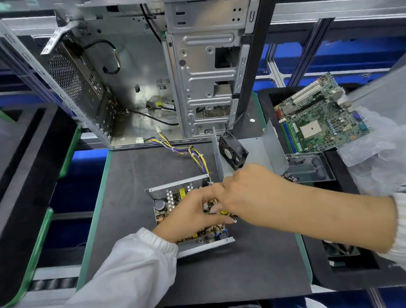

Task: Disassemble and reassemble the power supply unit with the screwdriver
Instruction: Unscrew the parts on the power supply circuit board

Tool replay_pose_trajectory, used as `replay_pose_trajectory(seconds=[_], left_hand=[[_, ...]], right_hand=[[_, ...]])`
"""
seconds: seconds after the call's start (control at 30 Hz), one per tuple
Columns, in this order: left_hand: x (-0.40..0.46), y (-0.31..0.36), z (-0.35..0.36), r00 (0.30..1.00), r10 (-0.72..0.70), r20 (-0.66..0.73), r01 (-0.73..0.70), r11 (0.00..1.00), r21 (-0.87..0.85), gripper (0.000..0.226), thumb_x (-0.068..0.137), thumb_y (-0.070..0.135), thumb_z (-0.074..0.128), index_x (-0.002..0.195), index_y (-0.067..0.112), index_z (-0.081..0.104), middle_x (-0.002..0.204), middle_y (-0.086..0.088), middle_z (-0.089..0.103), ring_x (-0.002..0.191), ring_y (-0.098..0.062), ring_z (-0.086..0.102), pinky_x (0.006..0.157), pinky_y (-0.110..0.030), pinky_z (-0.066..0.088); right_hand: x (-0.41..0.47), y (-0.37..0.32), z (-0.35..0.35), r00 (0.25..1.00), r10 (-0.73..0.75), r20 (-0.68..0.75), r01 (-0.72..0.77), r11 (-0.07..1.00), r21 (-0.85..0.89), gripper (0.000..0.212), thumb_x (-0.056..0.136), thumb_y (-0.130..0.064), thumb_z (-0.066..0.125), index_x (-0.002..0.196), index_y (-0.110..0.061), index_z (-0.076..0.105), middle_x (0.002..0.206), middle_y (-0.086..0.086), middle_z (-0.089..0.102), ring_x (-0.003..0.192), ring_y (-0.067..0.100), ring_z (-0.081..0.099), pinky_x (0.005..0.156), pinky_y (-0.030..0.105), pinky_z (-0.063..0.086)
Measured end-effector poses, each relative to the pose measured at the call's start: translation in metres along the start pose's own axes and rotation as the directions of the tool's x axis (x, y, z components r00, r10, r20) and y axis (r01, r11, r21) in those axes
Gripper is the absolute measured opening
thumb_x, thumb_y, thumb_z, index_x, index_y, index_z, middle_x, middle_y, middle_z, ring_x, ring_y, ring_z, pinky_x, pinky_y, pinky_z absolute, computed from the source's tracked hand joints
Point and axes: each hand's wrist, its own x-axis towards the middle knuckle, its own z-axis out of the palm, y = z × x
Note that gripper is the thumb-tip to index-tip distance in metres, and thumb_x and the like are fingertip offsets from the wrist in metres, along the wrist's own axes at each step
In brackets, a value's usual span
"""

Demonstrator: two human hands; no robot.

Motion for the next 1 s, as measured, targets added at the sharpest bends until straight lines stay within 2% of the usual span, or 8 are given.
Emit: replay_pose_trajectory(seconds=[0.07,0.17,0.3,0.43,0.57,0.63,0.9,1.0], left_hand=[[0.0,0.001,0.001,1.0,0.01,0.0,-0.01,1.0,-0.001,0.054,0.071,0.002,0.083,0.076,0.053,0.064,0.071,0.032,0.063,0.074,0.019,0.056,0.072,-0.002,0.039],[0.007,0.004,0.007,1.0,0.0,0.013,-0.001,0.997,0.073,0.051,0.067,0.012,0.084,0.088,0.05,0.06,0.075,0.023,0.067,0.074,0.012,0.057,0.07,-0.009,0.043],[0.023,0.002,-0.005,0.987,-0.104,0.12,0.06,0.945,0.322,0.051,0.07,0.016,0.087,0.114,0.016,0.06,0.104,0.009,0.067,0.101,-0.004,0.06,0.092,-0.019,0.044],[0.044,-0.001,0.007,0.97,-0.199,0.14,0.015,0.623,0.782,0.01,0.089,0.012,0.066,0.099,0.015,0.068,0.106,-0.003,0.062,0.104,-0.023,0.058,0.089,-0.037,0.047],[0.055,-0.007,0.041,0.946,-0.308,0.102,0.006,0.331,0.943,0.017,0.089,0.025,0.067,0.104,0.018,0.066,0.112,-0.006,0.064,0.105,-0.03,0.062,0.079,-0.034,0.046],[0.058,-0.011,0.045,0.951,-0.299,0.083,0.001,0.271,0.963,0.018,0.088,0.03,0.067,0.103,0.019,0.066,0.112,-0.004,0.063,0.104,-0.03,0.063,0.073,-0.033,0.041],[0.057,-0.014,0.049,0.925,-0.307,0.223,-0.067,0.445,0.893,0.013,0.091,0.028,0.064,0.102,0.022,0.065,0.113,0.004,0.055,0.105,-0.02,0.058,0.079,-0.035,0.045],[0.056,-0.014,0.05,0.927,-0.307,0.213,-0.049,0.465,0.884,0.011,0.09,0.028,0.065,0.098,0.02,0.065,0.113,0.004,0.054,0.105,-0.02,0.057,0.077,-0.034,0.043]], right_hand=[[-0.002,0.001,0.005,1.0,0.022,-0.021,-0.023,0.999,-0.031,0.031,0.1,-0.041,0.037,0.105,-0.015,0.053,0.093,0.003,0.06,0.084,0.025,0.062,0.045,0.027,0.01],[-0.003,-0.002,0.008,0.997,-0.003,0.081,0.007,0.998,-0.057,0.016,0.096,-0.03,0.048,0.099,-0.018,0.059,0.09,0.0,0.06,0.079,0.022,0.062,0.045,0.026,0.011],[-0.021,0.015,0.012,0.98,0.082,0.179,-0.088,0.996,0.024,0.015,0.096,-0.019,0.048,0.107,-0.014,0.056,0.093,0.003,0.056,0.081,0.027,0.06,0.044,0.027,0.015],[-0.064,0.058,0.015,0.967,0.235,0.096,-0.244,0.965,0.094,0.034,0.1,-0.045,0.03,0.101,-0.019,0.052,0.087,0.0,0.051,0.079,0.028,0.059,0.052,0.031,0.028],[-0.086,0.065,0.025,0.972,0.225,0.073,-0.231,0.969,0.09,0.035,0.1,-0.047,0.026,0.104,-0.021,0.05,0.095,-0.001,0.055,0.085,0.026,0.061,0.051,0.031,0.027],[-0.09,0.062,0.032,0.973,0.222,0.057,-0.227,0.97,0.088,0.033,0.101,-0.046,0.026,0.104,-0.021,0.049,0.096,-0.001,0.056,0.084,0.026,0.061,0.048,0.031,0.023],[-0.097,0.057,0.049,0.975,0.216,0.047,-0.22,0.966,0.137,0.036,0.101,-0.046,0.022,0.106,-0.02,0.047,0.097,-0.002,0.054,0.069,0.023,0.051,0.048,0.03,0.024],[-0.099,0.057,0.051,0.972,0.222,0.075,-0.232,0.959,0.163,0.037,0.1,-0.048,0.02,0.106,-0.022,0.045,0.099,-0.003,0.054,0.076,0.023,0.057,0.053,0.031,0.028]])
